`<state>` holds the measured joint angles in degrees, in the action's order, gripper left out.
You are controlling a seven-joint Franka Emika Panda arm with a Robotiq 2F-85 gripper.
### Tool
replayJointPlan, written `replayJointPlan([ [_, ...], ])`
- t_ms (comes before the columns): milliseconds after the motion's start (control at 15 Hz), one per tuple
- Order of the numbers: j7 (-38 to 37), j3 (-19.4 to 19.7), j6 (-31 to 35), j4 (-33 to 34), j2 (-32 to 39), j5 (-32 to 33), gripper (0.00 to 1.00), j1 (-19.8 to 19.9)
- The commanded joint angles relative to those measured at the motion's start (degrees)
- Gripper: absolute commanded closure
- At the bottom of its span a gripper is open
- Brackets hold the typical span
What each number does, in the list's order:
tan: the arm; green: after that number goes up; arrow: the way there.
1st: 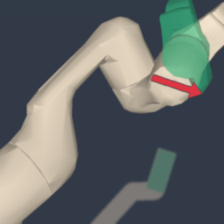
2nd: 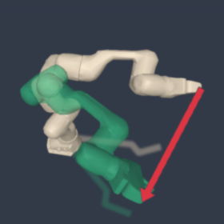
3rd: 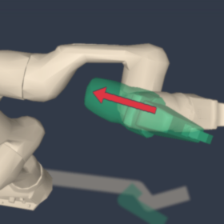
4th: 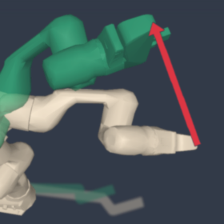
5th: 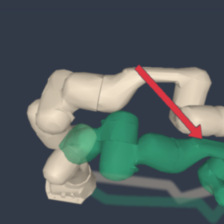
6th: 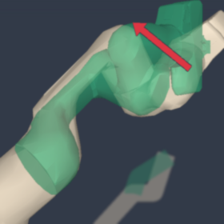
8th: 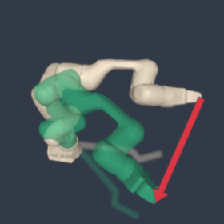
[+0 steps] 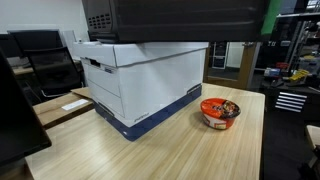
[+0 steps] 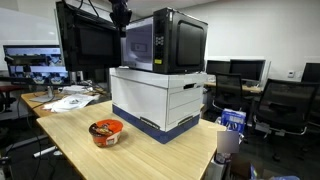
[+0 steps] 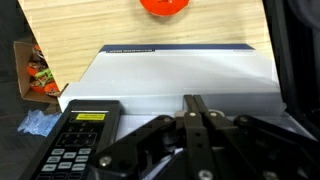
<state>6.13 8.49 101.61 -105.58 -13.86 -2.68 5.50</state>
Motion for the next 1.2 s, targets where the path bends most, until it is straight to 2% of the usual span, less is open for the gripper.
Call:
replayJointPlan([
  [0,3.29,-1.36,-0.91,-3.65,-3.13,0.43,0.96,-1.16],
  [467,7.61,-2.86,-1.37,-7.8,-6.79,-0.98,0.96,-4.05],
  [1133,26.15,-1.03,-0.67,-15.07,-13.24,-10.69,0.95,-10.28],
])
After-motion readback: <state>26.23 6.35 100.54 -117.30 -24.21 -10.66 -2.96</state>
